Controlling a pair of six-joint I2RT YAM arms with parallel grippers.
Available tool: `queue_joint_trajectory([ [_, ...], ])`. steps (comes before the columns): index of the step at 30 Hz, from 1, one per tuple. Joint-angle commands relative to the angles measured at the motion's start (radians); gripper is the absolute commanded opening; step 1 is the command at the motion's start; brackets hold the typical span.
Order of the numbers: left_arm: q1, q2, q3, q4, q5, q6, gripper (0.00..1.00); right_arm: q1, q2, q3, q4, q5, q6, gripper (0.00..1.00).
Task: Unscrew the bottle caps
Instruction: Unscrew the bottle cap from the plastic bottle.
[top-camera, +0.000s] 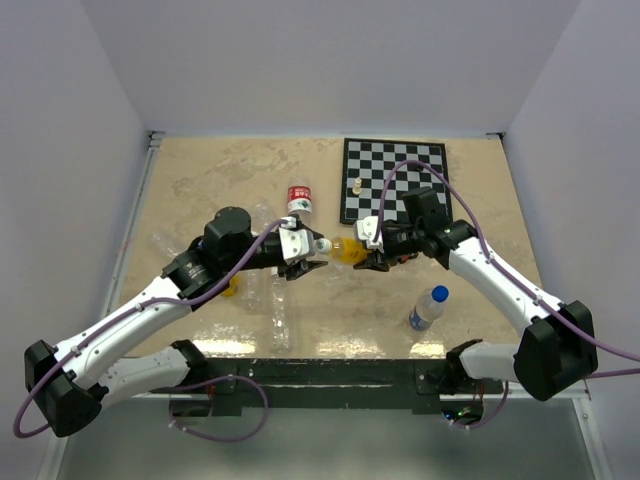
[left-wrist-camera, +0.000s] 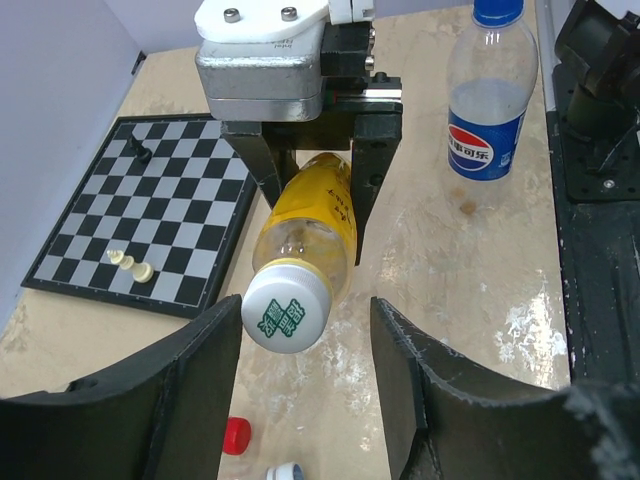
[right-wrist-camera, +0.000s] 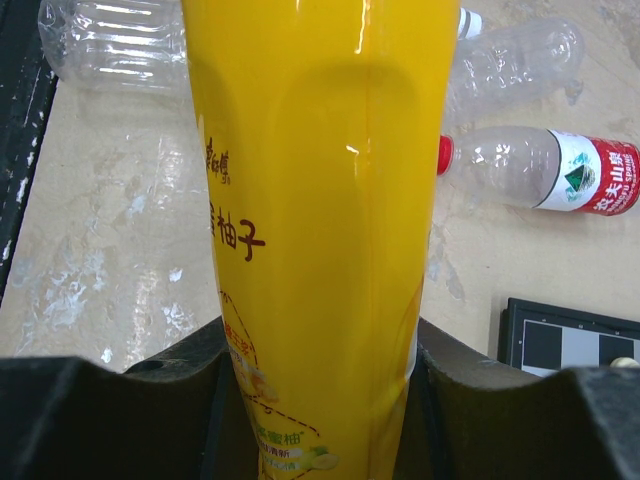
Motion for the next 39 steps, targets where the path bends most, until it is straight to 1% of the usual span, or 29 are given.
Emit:
queue_joint_trajectory([
  [1, 0.002, -0.006, 0.039, 0.063, 0.026, -0.019, 0.59, 0.001, 0.004, 0.023, 0.005, -0.023, -0.013, 0.00],
  [8, 0.002, -0.011, 0.042, 0.075, 0.018, -0.035, 0.59, 0.001, 0.004, 0.023, 0.002, -0.024, -0.013, 0.00],
  [14, 0.002, -0.011, 0.042, 0.083, 0.015, -0.050, 0.56, 0.001, 0.006, 0.023, 0.004, -0.024, -0.011, 0.00],
  [17, 0.000, -0.011, 0.042, 0.084, 0.012, -0.059, 0.51, 0.001, 0.009, 0.021, 0.005, -0.024, -0.013, 0.00],
  [18, 0.002, -0.011, 0.042, 0.084, 0.011, -0.061, 0.48, 0.001, 0.007, 0.021, 0.005, -0.024, -0.013, 0.00],
  [19, 0.002, -0.009, 0.043, 0.084, 0.009, -0.064, 0.43, 0.001, 0.007, 0.023, 0.005, -0.023, -0.013, 0.00],
  [20, 0.002, -0.008, 0.043, 0.083, 0.003, -0.068, 0.36, 0.001, 0.009, 0.023, 0.002, -0.023, -0.013, 0.00],
  [22, 0.002, -0.003, 0.045, 0.080, -0.006, -0.082, 0.20, 0.001, 0.010, 0.023, 0.004, -0.023, -0.011, 0.00],
  [23, 0.002, -0.005, 0.046, 0.077, -0.009, -0.090, 0.07, 0.001, 0.010, 0.023, 0.004, -0.023, -0.013, 0.00],
  [24, 0.002, -0.005, 0.048, 0.077, -0.021, -0.108, 0.00, 0.001, 0.010, 0.023, 0.004, -0.023, -0.013, 0.00],
  [25, 0.002, -0.006, 0.052, 0.071, -0.029, -0.131, 0.00, 0.001, 0.010, 0.023, 0.004, -0.021, -0.013, 0.00],
  [26, 0.002, -0.006, 0.057, 0.067, -0.026, -0.162, 0.00, 0.001, 0.010, 0.023, 0.004, -0.021, -0.013, 0.00],
  [28, 0.002, -0.014, 0.059, 0.084, -0.037, -0.270, 0.00, 0.001, 0.010, 0.023, 0.004, -0.020, -0.013, 0.00],
  [29, 0.002, -0.023, 0.062, 0.100, -0.051, -0.348, 0.00, 0.001, 0.010, 0.021, 0.005, -0.020, -0.013, 0.00],
  [30, 0.002, -0.032, 0.057, 0.145, -0.077, -0.459, 0.00, 0.001, 0.010, 0.021, 0.005, -0.018, -0.013, 0.00],
  [31, 0.000, -0.045, 0.048, 0.164, -0.131, -0.583, 0.00, 0.001, 0.013, 0.021, 0.005, -0.018, -0.013, 0.00],
  [32, 0.002, -0.052, 0.046, 0.160, -0.220, -0.722, 0.00, 0.001, 0.013, 0.021, 0.005, -0.020, -0.013, 0.00],
  [34, 0.000, -0.060, 0.060, 0.120, -0.326, -0.914, 0.00, 0.001, 0.015, 0.023, 0.004, -0.021, -0.011, 0.00],
  [35, 0.000, -0.056, 0.077, 0.050, -0.372, -0.985, 0.00, 0.001, 0.015, 0.024, 0.004, -0.021, -0.013, 0.00],
  [37, -0.002, -0.037, 0.106, -0.021, -0.411, -1.077, 0.00, 0.001, 0.017, 0.023, 0.001, -0.021, -0.013, 0.00],
  [39, -0.005, -0.025, 0.117, -0.045, -0.416, -1.112, 0.00, -0.001, 0.018, 0.023, 0.004, -0.020, -0.013, 0.00],
])
